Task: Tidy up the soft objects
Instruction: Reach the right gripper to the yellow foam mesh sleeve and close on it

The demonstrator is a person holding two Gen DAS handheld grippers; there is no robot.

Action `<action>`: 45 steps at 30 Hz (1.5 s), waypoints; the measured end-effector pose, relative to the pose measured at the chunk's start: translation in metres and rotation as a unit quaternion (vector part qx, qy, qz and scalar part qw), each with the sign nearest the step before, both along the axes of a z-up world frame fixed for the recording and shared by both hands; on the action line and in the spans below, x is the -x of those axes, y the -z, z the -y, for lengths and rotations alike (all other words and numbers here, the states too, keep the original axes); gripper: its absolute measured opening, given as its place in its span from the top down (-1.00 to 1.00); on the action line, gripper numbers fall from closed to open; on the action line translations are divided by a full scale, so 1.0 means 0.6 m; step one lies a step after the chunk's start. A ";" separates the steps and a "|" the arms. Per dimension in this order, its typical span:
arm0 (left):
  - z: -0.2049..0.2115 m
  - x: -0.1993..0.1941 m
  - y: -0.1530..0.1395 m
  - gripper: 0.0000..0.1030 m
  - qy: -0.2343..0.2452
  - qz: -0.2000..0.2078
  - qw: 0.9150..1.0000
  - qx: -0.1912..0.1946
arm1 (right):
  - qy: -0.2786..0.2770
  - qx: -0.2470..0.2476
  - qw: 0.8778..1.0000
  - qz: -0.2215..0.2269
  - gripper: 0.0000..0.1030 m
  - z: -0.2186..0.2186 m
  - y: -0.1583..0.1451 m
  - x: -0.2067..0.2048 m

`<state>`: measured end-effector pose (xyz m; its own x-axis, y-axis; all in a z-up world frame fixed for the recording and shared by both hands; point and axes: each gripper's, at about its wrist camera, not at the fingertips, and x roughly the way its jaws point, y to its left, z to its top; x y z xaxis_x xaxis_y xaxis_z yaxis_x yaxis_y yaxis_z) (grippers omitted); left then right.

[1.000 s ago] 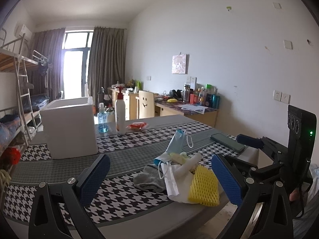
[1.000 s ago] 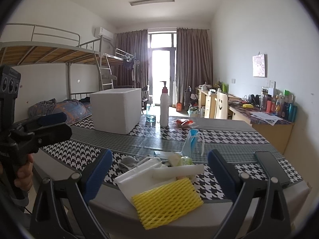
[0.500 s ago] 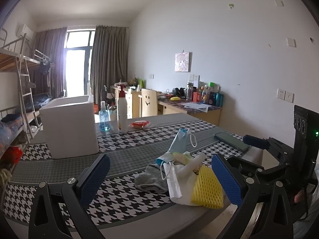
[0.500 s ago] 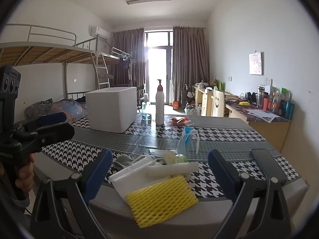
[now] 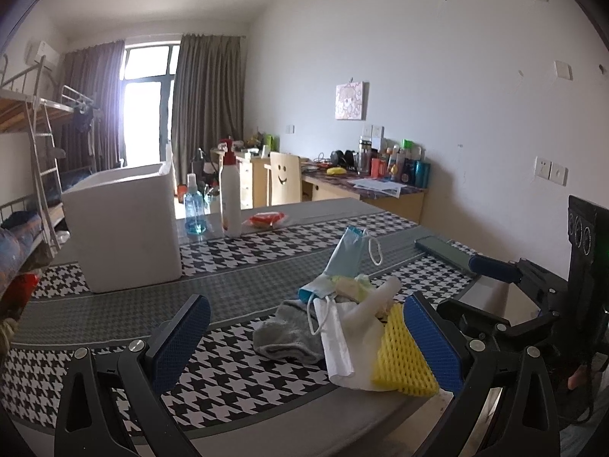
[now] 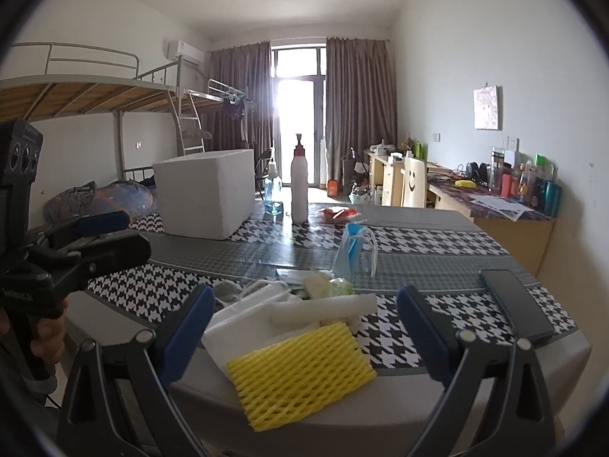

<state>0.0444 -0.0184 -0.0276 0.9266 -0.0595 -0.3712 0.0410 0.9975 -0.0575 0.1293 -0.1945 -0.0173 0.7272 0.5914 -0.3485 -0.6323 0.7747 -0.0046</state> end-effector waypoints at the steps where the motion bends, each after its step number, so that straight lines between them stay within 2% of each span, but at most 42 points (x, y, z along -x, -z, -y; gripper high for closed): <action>1: 0.001 -0.003 0.003 -0.98 0.001 -0.004 1.000 0.000 | 0.001 0.001 1.000 -0.002 -0.91 0.000 0.002 -0.001; 30: 0.031 -0.047 0.062 -0.97 0.032 -0.086 0.996 -0.012 | 0.003 0.027 0.998 -0.059 -0.91 0.007 0.042 -0.014; 45: 0.042 -0.078 0.092 -0.48 0.052 -0.134 0.990 0.009 | 0.013 0.034 0.997 -0.068 -0.91 0.013 0.051 -0.025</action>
<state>0.0911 -0.0434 -0.0829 0.7840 -0.1592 -0.6000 0.1249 0.9872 -0.0987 0.1444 -0.2025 -0.0480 0.6856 0.5448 -0.4828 -0.6101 0.7919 0.0272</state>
